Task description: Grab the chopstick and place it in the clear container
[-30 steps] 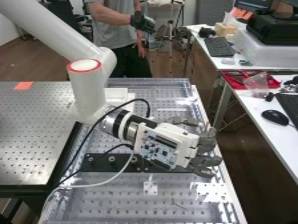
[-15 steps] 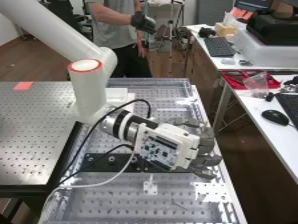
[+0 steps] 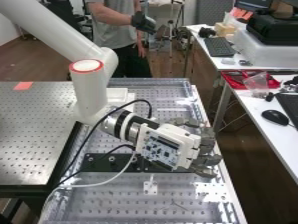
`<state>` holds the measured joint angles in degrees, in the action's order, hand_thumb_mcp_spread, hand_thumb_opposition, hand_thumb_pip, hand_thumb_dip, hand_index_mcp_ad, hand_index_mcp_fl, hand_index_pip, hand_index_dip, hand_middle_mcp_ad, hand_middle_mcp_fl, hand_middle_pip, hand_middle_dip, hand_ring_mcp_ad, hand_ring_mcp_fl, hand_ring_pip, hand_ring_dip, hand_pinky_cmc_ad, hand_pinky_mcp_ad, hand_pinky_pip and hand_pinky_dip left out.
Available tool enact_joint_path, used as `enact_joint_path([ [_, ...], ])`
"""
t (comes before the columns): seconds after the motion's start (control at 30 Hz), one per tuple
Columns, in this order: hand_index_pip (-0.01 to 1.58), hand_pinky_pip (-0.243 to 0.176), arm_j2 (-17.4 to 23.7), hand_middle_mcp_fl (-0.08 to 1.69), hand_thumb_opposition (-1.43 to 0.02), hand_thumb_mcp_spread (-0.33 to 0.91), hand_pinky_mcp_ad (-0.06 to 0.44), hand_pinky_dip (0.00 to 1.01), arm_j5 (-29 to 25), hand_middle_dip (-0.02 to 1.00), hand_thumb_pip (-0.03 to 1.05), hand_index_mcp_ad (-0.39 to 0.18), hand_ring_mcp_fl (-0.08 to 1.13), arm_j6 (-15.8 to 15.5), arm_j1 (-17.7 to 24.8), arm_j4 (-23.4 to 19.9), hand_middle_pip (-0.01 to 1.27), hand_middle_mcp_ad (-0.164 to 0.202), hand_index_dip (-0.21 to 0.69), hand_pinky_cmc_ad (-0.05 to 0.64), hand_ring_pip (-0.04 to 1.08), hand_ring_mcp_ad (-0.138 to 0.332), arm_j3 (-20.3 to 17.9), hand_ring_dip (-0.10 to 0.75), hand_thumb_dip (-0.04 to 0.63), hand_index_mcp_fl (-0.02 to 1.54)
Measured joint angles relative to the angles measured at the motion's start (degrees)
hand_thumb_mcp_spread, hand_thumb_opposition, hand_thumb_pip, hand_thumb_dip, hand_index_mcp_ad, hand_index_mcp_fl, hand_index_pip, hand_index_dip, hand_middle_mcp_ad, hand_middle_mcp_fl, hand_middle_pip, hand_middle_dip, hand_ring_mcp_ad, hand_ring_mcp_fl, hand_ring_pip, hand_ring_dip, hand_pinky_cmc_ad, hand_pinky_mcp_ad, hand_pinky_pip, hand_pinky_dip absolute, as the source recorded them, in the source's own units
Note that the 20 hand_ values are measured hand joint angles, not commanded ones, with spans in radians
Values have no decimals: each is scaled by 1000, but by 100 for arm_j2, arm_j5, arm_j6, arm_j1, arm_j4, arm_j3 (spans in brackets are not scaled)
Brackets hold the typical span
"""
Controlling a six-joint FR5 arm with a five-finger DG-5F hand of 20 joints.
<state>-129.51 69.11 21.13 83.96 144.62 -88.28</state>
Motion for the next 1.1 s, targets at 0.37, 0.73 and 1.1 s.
enact_joint_path([
  [0.37, 1349, 73, -16, 848, -958, 646, 216, 195, -90, 653, 531, -87, 616, -204, -1, 60, 775, -5, -24, 450, 110, 87, 85, 543, 281, 654],
  [0.73, 1274, 73, -34, 899, -993, 658, 230, 195, -61, 653, 515, -87, 691, -455, -4, 206, 775, -2, -12, 476, 106, 86, 237, 545, 281, 742],
  [1.1, 1232, 80, -2, 1040, -991, 684, 262, 190, -33, 670, 517, -86, 883, -922, -4, 410, 778, -3, 2, 489, 106, 24, 543, 541, 281, 787],
])
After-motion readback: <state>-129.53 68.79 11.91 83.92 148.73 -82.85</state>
